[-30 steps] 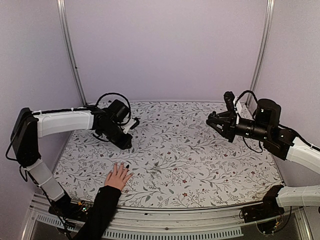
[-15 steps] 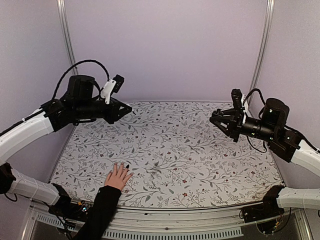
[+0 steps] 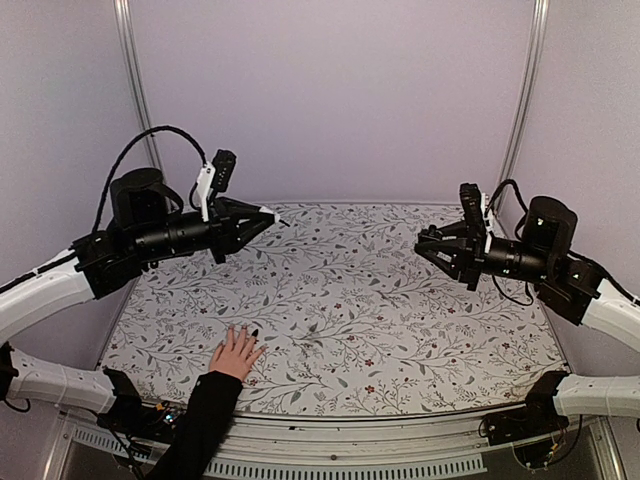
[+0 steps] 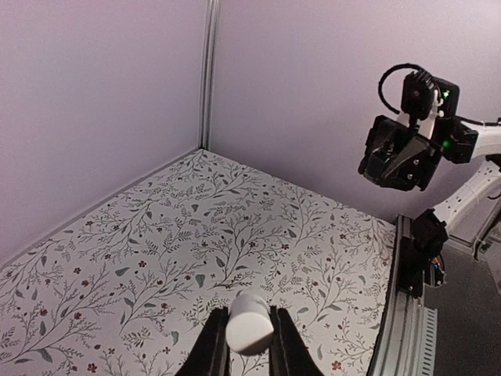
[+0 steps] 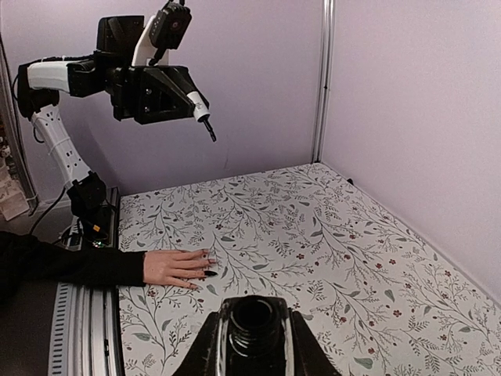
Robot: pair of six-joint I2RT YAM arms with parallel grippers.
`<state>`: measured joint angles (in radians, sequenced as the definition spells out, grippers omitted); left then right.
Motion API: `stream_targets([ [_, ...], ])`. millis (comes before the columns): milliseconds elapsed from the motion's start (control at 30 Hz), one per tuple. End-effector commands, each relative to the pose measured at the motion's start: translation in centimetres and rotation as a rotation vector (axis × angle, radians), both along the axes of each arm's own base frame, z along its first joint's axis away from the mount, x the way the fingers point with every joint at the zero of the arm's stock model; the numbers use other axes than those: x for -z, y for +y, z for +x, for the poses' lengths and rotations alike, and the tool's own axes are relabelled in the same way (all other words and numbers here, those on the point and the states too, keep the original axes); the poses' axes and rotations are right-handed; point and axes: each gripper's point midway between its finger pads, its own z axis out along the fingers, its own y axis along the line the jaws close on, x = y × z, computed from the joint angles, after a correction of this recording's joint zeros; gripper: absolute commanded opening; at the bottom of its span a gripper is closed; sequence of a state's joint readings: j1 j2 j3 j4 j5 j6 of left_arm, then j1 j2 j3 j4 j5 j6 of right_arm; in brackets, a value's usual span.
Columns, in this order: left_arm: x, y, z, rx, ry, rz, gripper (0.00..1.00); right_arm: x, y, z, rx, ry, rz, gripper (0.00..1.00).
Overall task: Paint the nails
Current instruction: Close the nail polish bottle.
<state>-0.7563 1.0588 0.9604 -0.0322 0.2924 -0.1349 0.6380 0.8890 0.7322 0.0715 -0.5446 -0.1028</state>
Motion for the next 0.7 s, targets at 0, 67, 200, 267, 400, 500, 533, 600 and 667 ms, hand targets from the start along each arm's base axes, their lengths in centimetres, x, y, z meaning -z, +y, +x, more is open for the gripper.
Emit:
stream_targets([
  [0,-1.3,-2.0,-1.8,0.105,-0.073,-0.072,0.0,-0.5,0.8,-1.1,-0.044,-0.059,0.025,0.0],
  [67,-1.2,-2.9,-2.4,0.141,-0.077,-0.075,0.0,-0.4,1.1,-1.6,-0.06,-0.068,0.027,0.0],
  [200,-1.3,-4.9,-4.0,0.233,-0.094,-0.071,0.0,0.4,1.9,-1.7,-0.063,-0.083,-0.004,0.0],
  [267,-1.3,-5.8,-4.7,0.262,-0.113,-0.053,0.0,1.1,2.4,-1.4,-0.055,-0.078,-0.025,0.0],
  [400,-1.1,-7.7,-5.1,0.271,-0.136,-0.003,0.0,2.6,3.7,-0.5,-0.035,-0.038,-0.087,0.0],
  [500,-0.8,-8.8,-5.3,0.266,-0.142,0.025,0.0,3.5,4.9,0.0,-0.034,-0.015,-0.134,0.0],
  [533,-0.7,-9.2,-5.3,0.264,-0.148,0.035,0.0,4.0,5.4,0.2,-0.033,-0.006,-0.15,0.0],
  [600,-0.6,-9.8,-5.4,0.269,-0.157,0.053,0.0,4.3,6.1,0.1,-0.04,-0.002,-0.171,0.0],
  [667,-0.3,-10.4,-5.5,0.279,-0.153,0.065,0.0,4.6,6.8,-0.1,-0.053,-0.002,-0.188,0.0],
])
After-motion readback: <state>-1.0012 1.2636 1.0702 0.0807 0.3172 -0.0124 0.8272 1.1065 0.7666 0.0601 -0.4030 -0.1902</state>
